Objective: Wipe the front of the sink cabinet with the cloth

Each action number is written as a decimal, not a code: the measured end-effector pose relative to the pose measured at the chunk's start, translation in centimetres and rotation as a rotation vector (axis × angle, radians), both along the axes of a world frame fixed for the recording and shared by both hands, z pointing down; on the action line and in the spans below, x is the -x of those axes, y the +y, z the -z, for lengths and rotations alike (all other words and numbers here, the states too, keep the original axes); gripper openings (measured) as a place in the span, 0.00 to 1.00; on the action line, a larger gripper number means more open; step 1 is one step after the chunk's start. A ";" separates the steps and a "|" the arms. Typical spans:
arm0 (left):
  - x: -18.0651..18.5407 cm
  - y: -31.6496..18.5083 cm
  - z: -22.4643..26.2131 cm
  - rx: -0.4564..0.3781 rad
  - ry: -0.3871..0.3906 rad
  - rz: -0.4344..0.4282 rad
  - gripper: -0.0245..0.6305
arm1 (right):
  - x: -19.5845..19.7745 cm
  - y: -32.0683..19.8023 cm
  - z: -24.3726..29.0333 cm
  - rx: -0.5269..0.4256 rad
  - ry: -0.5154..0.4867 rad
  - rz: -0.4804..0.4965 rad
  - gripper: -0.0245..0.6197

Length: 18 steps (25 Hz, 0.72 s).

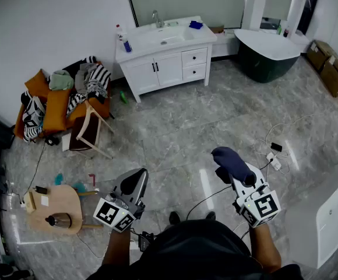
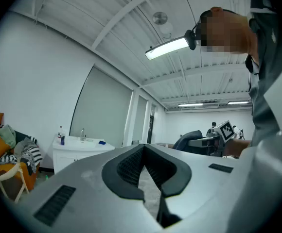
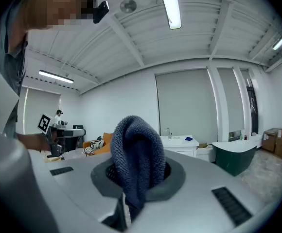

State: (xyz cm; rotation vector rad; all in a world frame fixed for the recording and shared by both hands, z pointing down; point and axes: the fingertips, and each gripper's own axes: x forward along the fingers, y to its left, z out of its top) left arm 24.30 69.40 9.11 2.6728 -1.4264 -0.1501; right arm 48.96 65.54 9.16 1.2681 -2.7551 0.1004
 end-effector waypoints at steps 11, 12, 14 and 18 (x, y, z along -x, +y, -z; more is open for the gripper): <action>-1.7 0.2 -0.2 0.004 -0.003 -0.005 0.04 | -1.3 0.4 -0.3 0.036 -0.025 -0.003 0.10; -1.9 0.2 -0.1 0.005 -0.005 -0.005 0.04 | -1.5 0.4 -0.4 0.037 -0.027 -0.002 0.10; -2.4 0.1 0.0 0.006 -0.010 -0.005 0.04 | -1.9 0.2 0.0 0.054 -0.061 -0.010 0.10; -3.9 -0.1 -0.1 0.010 -0.025 -0.005 0.04 | -3.3 -0.2 0.1 0.066 -0.121 -0.019 0.10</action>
